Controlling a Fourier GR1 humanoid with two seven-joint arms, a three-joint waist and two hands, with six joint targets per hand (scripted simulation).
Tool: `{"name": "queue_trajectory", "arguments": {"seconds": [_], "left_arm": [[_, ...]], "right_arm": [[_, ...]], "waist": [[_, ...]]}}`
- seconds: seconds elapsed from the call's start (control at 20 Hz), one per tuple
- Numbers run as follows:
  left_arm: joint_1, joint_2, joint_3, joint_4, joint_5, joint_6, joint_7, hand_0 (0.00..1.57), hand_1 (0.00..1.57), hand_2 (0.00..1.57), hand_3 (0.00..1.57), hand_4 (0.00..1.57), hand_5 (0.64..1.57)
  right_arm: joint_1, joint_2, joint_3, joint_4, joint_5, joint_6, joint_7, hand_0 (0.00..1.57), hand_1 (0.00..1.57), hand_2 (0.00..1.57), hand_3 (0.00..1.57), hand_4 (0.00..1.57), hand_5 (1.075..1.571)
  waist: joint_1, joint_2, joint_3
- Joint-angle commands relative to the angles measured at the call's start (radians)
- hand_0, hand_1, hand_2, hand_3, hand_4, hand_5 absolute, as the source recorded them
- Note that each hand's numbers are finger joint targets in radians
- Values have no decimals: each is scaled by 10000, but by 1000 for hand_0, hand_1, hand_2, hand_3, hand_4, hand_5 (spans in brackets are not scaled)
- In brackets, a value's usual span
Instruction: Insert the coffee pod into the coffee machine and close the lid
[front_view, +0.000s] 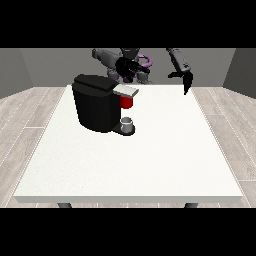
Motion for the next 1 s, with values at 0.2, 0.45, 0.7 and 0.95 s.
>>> {"name": "queue_trajectory", "arguments": {"seconds": [0.2, 0.45, 0.7, 0.95], "left_arm": [[-290, 86, 36, 326, 182, -159, 188, 0, 0, 0, 0, 354, 1571], [34, -191, -317, 651, -243, 44, -575, 0, 0, 0, 0, 302, 1571], [574, -282, -450, 631, -324, 57, -836, 0, 0, 0, 0, 168, 1571], [335, -185, -418, 1058, -358, -29, -790, 0, 0, 0, 0, 168, 1571]], "right_arm": [[-616, 414, 642, 479, 60, -121, -477, 0, 0, 0, 0, 384, 1571], [-219, 426, 1582, 423, -558, 80, -517, 0, 0, 0, 0, 394, 1571], [117, 430, 2055, 642, -600, 720, -1061, 0, 0, 0, 0, 493, 1571], [2260, 432, 4422, -547, -2031, 943, -2290, 0, 0, 0, 0, 461, 1571]], "waist": [[110, -233, -32], [92, -481, -34], [82, -692, -32], [52, -775, -30]]}}
